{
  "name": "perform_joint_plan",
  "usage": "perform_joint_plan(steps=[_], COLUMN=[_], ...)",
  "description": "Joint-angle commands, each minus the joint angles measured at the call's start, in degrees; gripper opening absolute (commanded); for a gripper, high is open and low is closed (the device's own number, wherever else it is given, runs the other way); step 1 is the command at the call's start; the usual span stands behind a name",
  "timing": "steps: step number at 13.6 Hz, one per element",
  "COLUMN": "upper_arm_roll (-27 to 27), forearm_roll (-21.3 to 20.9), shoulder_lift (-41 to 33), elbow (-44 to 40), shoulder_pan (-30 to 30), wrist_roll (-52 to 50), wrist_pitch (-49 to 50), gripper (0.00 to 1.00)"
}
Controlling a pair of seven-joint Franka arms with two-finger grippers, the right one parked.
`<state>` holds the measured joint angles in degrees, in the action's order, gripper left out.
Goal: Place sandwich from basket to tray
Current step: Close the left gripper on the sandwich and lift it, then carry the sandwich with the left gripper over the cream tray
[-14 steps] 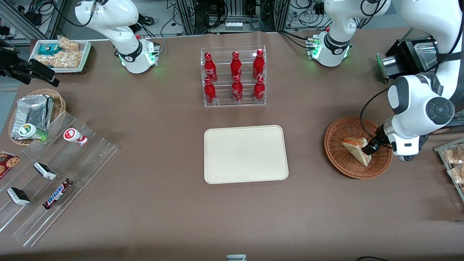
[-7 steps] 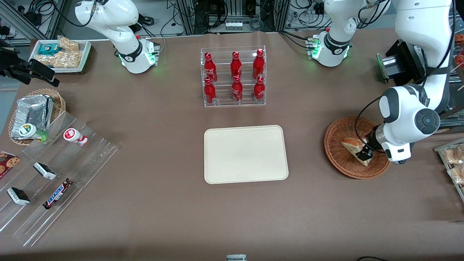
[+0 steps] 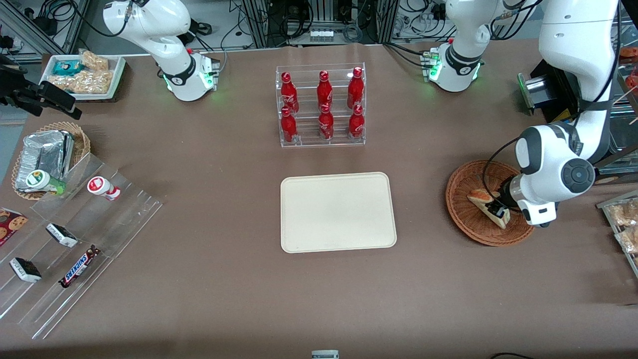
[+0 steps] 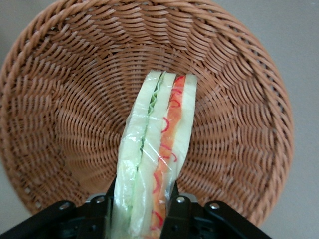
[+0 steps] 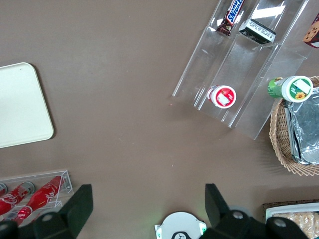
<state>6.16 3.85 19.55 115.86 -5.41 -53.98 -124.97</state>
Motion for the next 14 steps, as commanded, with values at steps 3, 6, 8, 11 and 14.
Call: perform_joint_plan(steps=[3,6,8,11,14], upper_arm_roll=[-0.4,-0.5,-0.9,-1.3,-1.4], forearm_roll=[0.4,3.5,7.2,8.4,8.5], shoulder_lift=[-0.2,2.0,5.3,13.7,21.4], elbow=[-11.0,-14.1,-18.4,-27.0,-34.1], shoulder_pan=[-7.0,-13.9,-18.3,-25.7,-31.6], wrist_roll=[0.0,0.5,1.8,2.1,5.3], wrist_pitch=[10.5,10.1,10.0,7.1,3.5], gripper=[0.03,0.02,0.00,0.00,0.00])
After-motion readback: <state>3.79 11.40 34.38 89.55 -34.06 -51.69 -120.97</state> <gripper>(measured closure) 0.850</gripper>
